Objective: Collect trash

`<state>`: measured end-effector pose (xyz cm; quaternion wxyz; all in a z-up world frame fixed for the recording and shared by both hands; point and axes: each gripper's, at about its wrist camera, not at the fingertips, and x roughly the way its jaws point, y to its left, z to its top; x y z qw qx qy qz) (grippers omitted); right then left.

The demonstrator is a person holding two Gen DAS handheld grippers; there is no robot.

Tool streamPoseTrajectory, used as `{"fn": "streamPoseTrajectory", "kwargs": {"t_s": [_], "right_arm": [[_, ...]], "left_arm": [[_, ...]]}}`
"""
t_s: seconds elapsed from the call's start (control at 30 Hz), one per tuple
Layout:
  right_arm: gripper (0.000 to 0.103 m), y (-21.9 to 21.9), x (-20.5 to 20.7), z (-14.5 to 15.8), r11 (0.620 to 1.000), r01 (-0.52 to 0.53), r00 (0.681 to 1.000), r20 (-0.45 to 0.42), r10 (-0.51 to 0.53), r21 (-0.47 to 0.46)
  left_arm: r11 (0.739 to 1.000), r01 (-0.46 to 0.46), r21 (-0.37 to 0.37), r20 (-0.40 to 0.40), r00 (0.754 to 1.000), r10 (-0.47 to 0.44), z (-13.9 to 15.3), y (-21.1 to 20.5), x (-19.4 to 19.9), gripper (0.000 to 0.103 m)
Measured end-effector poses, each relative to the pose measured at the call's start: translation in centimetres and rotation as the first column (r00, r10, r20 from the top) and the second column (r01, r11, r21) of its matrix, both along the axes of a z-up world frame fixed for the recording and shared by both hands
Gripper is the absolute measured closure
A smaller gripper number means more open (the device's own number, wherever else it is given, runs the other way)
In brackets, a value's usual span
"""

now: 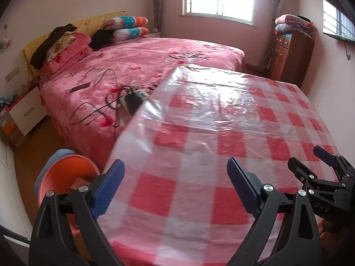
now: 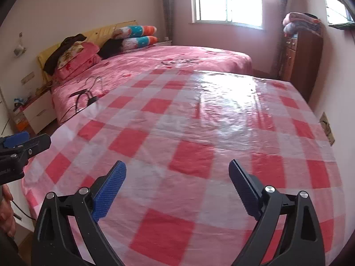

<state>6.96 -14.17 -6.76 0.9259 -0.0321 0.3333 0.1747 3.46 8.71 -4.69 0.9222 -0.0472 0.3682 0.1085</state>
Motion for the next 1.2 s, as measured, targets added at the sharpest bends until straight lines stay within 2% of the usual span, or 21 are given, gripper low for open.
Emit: {"fn": "streamPoseTrajectory", "kwargs": {"t_s": [0.73, 1.2], "right_arm": [[0.01, -8.4, 1.9, 0.5, 0.981, 0.193, 0.979, 0.062, -0.193, 0.006], [0.011, -10.9, 2.1, 0.8, 0.968, 0.25, 0.964, 0.092, -0.249, 0.0]], "left_arm": [[0.992, 0.118, 0.032, 0.001, 0.993, -0.118, -0.1, -9.5, 5.9, 0.008], [0.987, 0.152, 0.046, -0.002, 0.988, -0.152, -0.4, -13.3, 7.7, 0.008]]}}
